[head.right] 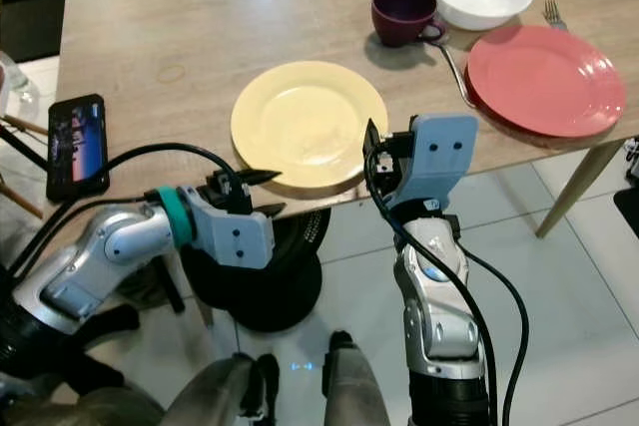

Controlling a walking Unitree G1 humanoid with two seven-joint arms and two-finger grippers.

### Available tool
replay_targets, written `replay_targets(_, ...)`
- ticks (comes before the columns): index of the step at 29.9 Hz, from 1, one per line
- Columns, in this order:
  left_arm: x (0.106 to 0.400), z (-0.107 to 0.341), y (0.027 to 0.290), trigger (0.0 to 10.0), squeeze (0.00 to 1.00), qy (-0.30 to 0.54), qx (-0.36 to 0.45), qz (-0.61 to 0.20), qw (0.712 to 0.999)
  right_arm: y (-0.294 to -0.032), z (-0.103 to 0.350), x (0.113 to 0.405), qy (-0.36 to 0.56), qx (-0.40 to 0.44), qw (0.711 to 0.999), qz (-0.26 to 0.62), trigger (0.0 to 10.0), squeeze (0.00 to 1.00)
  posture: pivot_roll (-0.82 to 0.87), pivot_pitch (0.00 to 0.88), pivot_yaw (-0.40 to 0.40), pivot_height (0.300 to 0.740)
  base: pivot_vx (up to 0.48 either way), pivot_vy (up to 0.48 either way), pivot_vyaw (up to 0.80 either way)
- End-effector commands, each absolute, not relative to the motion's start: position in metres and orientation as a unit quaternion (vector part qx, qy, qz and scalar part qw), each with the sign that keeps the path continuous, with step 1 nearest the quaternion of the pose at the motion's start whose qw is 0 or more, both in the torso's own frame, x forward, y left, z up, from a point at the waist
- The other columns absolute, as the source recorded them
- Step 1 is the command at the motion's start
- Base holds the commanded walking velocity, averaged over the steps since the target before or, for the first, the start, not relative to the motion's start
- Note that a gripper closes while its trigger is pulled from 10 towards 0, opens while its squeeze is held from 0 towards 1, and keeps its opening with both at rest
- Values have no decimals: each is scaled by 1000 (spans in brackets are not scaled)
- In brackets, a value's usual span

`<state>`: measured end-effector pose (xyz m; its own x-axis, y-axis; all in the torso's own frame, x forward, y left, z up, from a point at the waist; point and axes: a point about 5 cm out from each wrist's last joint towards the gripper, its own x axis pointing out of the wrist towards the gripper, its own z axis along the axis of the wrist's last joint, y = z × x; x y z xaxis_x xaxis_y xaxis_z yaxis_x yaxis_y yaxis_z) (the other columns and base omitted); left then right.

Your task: Setting the table

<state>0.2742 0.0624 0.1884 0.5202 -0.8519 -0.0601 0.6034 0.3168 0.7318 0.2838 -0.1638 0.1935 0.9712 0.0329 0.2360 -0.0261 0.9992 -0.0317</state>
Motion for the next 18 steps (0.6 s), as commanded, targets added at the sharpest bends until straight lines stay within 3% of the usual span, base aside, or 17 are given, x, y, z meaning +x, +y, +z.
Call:
replay_targets(1, 271, 191, 64, 10000, 0, -159, 329, -470, 803, -165, 191, 284, -117, -11, 993, 16, 10000, 0, -5, 118, 106, 740, 0, 0, 0)
replay_targets(2, 268, 199, 62, 10000, 0, -158, 264, -476, 824, -165, 191, 285, -117, -11, 993, 16, 10000, 0, -5, 118, 106, 740, 0, 0, 0)
replay_targets(4, 284, 212, 72, 10000, 0, -159, 201, -409, 876, -166, 190, 286, -118, -11, 993, 17, 10000, 0, 4, 113, 91, 740, 0, 0, 0)
replay_targets(6, 284, 212, 72, 10000, 0, -159, 201, -409, 876, -166, 190, 286, -118, -11, 993, 17, 10000, 0, 4, 113, 91, 740, 0, 0, 0)
replay_targets(8, 313, 209, 93, 10000, 0, -137, 177, -319, 921, -169, 188, 288, -116, -9, 993, 11, 10000, 0, 9, 106, 78, 740, 0, 0, 0)
replay_targets(18, 348, 193, 114, 10000, 0, -85, 141, -263, 951, -180, 171, 294, -88, 5, 996, -14, 10000, 0, 2, 90, 71, 740, 0, 0, 0)
